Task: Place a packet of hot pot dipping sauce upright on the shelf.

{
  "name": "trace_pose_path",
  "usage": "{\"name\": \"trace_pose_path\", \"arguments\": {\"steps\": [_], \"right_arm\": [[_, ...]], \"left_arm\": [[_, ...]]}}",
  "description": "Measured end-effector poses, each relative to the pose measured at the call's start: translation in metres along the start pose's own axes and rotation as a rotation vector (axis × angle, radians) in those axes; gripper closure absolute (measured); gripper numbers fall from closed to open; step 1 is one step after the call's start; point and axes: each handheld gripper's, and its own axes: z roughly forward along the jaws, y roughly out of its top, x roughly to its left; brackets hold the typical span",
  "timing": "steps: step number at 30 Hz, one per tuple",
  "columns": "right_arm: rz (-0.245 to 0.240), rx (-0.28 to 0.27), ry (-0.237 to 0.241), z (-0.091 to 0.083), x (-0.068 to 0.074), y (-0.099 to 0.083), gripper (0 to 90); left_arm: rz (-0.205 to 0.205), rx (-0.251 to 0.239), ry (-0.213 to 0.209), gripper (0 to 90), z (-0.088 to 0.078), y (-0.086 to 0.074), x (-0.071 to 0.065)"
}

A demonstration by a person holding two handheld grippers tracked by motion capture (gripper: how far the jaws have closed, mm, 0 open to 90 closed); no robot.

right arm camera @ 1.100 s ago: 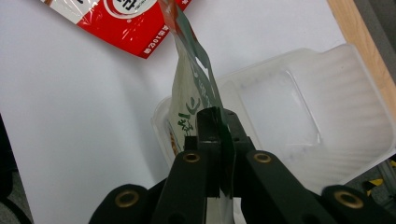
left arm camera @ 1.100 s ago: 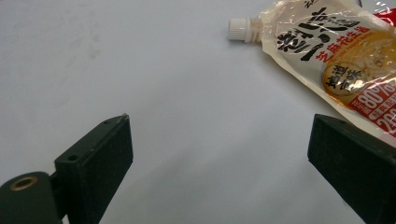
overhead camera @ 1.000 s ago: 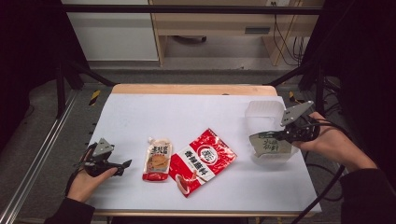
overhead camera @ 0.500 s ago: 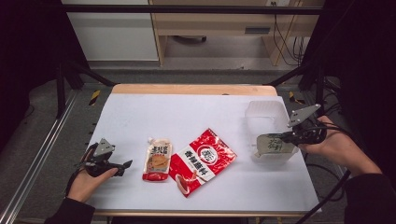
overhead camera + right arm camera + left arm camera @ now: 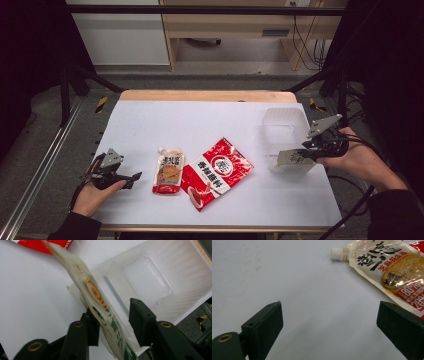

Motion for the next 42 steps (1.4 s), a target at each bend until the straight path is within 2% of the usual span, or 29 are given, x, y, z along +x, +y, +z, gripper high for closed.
{"name": "trace_pose_path", "arguments": {"steps": [2, 4, 6, 8, 9, 15, 20, 23, 25, 28, 32, 36, 42], "right_arm": [[0.004, 0.003, -0.013, 0.001, 0.007, -0.001, 49.8], [0.006, 0.002, -0.009, 0.002, 0.010, -0.001, 46.9], [0.013, -0.004, -0.013, 0.002, 0.016, -0.001, 39.2], [-0.022, -0.039, -0.030, -0.001, 0.028, -0.001, 29.7], [-0.022, -0.039, -0.030, -0.001, 0.028, -0.001, 29.7], [-0.038, -0.104, -0.064, -0.008, 0.049, 0.007, 17.4], [-0.063, -0.155, -0.090, -0.014, 0.066, 0.022, 14.1], [-0.056, -0.191, -0.097, -0.015, 0.076, 0.036, 13.5], [-0.071, -0.214, -0.096, -0.014, 0.085, 0.046, 13.3], [-0.079, -0.222, -0.104, -0.012, 0.096, 0.059, 13.1], [-0.052, -0.256, -0.091, -0.006, 0.111, 0.077, 13.3], [-0.061, -0.276, -0.068, 0.003, 0.127, 0.094, 13.3], [-0.086, -0.263, -0.035, 0.028, 0.150, 0.119, 14.7]], "left_arm": [[-0.001, -0.001, 0.000, 6.7, 0.000, 0.000, 0.000], [0.003, 0.002, 0.000, 6.7, 0.000, 0.000, 0.000], [0.003, 0.001, -0.001, 6.7, 0.000, 0.000, 0.000], [0.003, 0.000, 0.000, 6.7, 0.000, 0.000, 0.000], [0.003, 0.001, 0.000, 6.7, 0.000, 0.000, 0.000], [0.008, 0.003, 0.003, 6.7, 0.001, 0.001, -0.001], [0.014, 0.003, 0.000, 6.7, 0.001, 0.001, -0.003], [0.023, 0.004, -0.002, 6.7, 0.002, 0.002, -0.006], [0.023, 0.001, -0.002, 6.7, 0.002, 0.002, -0.006], [0.025, 0.001, -0.001, 6.7, 0.002, 0.002, -0.006], [0.029, 0.000, -0.002, 6.7, 0.000, 0.003, -0.007], [0.030, -0.007, 0.002, 6.7, -0.001, 0.004, -0.008], [0.042, -0.004, -0.005, 6.6, 0.000, 0.005, -0.013]]}}
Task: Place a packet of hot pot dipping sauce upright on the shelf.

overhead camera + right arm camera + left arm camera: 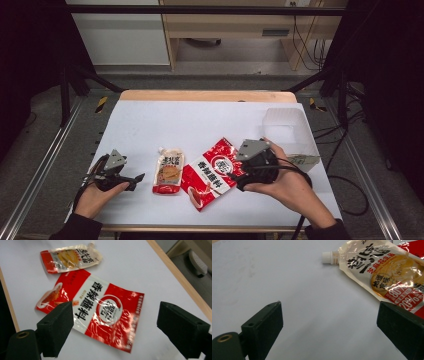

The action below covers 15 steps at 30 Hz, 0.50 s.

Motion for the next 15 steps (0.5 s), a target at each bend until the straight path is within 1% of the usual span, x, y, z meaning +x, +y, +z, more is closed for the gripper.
{"name": "trace_pose_path", "arguments": {"steps": [1, 2, 4, 9, 12, 14, 15], "right_arm": [[-0.003, -0.002, 0.009, 0.008, 0.002, 0.003, 15.1], [0.004, 0.003, 0.013, 0.014, 0.004, 0.005, 16.0], [0.015, 0.005, 0.020, 0.026, 0.006, 0.009, 17.7], [0.059, -0.010, 0.043, 0.057, 0.012, 0.022, 25.0], [0.078, -0.018, 0.056, 0.071, 0.015, 0.031, 27.1], [0.099, -0.042, 0.065, 0.077, 0.017, 0.036, 27.8], [0.099, -0.048, 0.067, 0.080, 0.018, 0.039, 27.9]], "left_arm": [[0.001, -0.001, -0.001, 6.6, 0.000, 0.000, -0.001], [0.007, 0.003, -0.001, 6.6, 0.001, 0.000, -0.001], [0.005, 0.001, -0.004, 6.6, 0.001, 0.001, -0.002], [0.006, 0.005, -0.003, 6.6, 0.002, 0.000, -0.002], [0.005, 0.008, -0.003, 6.6, 0.002, 0.000, -0.001], [0.004, 0.009, -0.001, 6.6, 0.002, 0.000, -0.001], [-0.001, 0.005, -0.002, 6.6, 0.002, 0.000, -0.001]]}}
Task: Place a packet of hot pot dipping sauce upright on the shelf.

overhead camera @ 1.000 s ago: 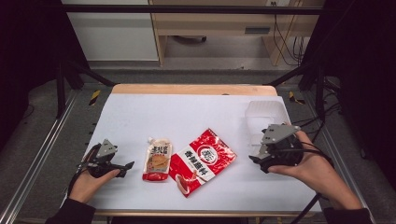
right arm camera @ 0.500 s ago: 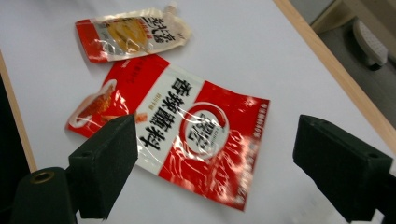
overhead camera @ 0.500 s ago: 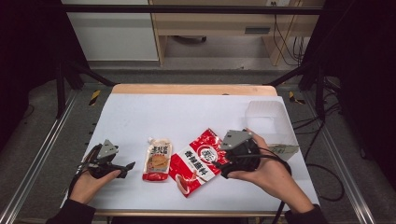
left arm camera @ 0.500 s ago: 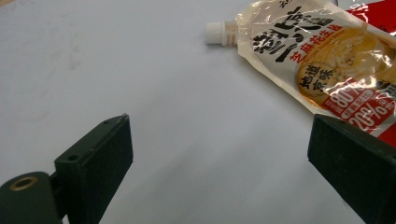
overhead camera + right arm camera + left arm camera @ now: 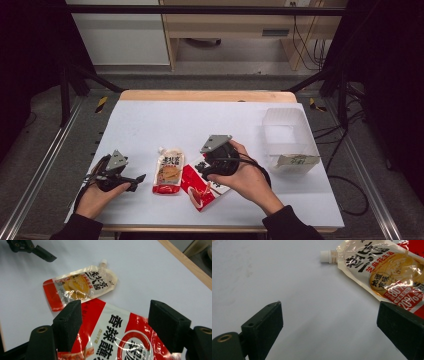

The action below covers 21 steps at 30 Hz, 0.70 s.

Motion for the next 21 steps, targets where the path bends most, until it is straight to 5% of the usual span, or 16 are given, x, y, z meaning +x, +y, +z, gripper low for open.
{"name": "trace_pose_path", "arguments": {"steps": [7, 21], "right_arm": [[0.032, -0.049, -0.052, 0.022, 0.001, 0.011, 29.7], [0.091, -0.016, -0.081, 0.067, -0.009, 0.023, 36.9]], "left_arm": [[-0.020, 0.004, 0.020, 5.1, 0.000, -0.002, 0.004], [-0.015, 0.004, 0.021, 5.0, -0.001, -0.002, 0.005]]}}
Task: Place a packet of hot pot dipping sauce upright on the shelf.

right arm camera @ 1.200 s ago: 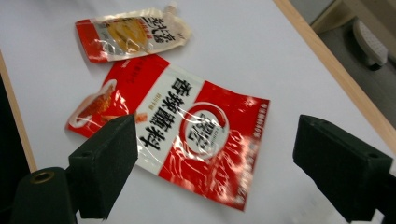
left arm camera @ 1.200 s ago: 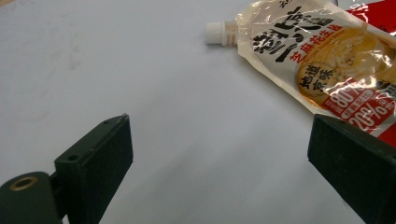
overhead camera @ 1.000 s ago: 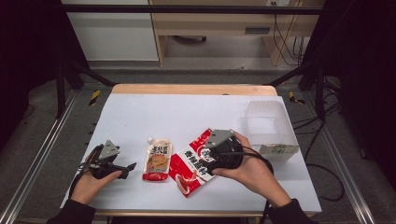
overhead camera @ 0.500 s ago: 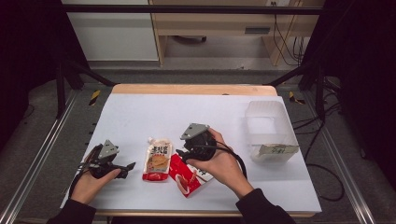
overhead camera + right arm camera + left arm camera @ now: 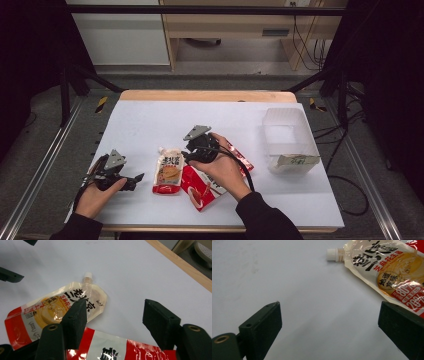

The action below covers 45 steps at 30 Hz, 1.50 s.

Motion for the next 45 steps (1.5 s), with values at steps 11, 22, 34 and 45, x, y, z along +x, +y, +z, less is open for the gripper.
{"name": "trace_pose_path", "arguments": {"steps": [11, 22, 34, 45], "right_arm": [[0.030, -0.001, 0.015, 0.022, -0.002, 0.002, 42.2], [0.088, 0.044, 0.063, 0.044, -0.005, 0.003, 53.1], [0.155, 0.070, 0.112, 0.062, -0.010, -0.001, 59.8], [0.184, 0.101, 0.132, 0.080, -0.009, -0.004, 59.5]], "left_arm": [[0.005, 0.000, -0.003, 4.8, 0.000, 0.001, -0.001], [0.007, -0.006, -0.002, 4.8, -0.001, 0.002, -0.001], [0.011, -0.008, -0.006, 4.8, 0.000, 0.003, -0.001], [0.015, -0.009, -0.006, 4.8, -0.001, 0.003, -0.001]]}}
